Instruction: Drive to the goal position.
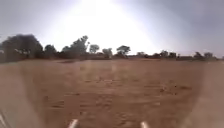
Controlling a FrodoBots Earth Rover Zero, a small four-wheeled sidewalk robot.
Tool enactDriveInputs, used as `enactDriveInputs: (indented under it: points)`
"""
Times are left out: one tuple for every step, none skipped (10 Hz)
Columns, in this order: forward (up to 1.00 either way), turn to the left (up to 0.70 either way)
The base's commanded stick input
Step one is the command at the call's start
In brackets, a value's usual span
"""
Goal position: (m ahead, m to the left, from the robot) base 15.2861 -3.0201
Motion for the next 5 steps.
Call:
enactDriveInputs:
  points:
    - [1.0,0.0]
    - [1.0,0.0]
    - [1.0,0.0]
    - [1.0,-0.01]
    - [1.0,-0.03]
